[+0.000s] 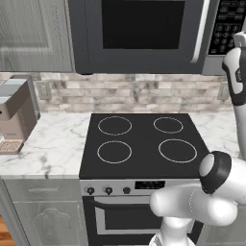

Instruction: Place the bowl containing the broccoli and shrimp in the microwave. Close the microwave door and press the start button to microwave the meal.

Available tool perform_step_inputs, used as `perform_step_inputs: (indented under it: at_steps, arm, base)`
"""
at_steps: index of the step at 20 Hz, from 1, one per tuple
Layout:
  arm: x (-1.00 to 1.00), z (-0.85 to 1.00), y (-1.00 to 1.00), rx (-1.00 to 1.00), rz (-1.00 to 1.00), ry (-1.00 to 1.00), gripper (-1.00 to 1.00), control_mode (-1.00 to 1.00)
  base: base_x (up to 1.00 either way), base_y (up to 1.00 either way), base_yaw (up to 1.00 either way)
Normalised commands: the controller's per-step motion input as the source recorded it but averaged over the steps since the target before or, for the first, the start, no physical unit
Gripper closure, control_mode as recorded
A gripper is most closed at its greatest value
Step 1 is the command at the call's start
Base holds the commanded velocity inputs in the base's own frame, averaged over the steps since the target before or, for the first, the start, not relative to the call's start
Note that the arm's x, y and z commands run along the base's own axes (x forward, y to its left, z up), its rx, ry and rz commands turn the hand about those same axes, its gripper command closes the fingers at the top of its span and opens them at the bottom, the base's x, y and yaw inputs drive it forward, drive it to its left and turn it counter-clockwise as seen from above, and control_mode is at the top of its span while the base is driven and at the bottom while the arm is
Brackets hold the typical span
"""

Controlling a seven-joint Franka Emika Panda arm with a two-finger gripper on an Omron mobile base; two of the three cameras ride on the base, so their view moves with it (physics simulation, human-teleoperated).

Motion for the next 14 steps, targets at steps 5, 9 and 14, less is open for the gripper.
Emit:
perform_step_inputs:
  at_steps: [5, 9, 14]
  arm:
    - [0.29, 0.00, -0.16, 0.04, -0.01, 0.00, 1.00, -1.00]
    - [0.29, 0.00, -0.01, 0.04, 0.00, 0.00, 1.00, -1.00]
    - [0.30, 0.00, -0.06, 0.05, 0.00, 0.00, 1.00, -1.00]
  base:
    - [0.00, 0.00, 0.00]
    - [0.00, 0.00, 0.00]
    - [0.00, 0.00, 0.00]
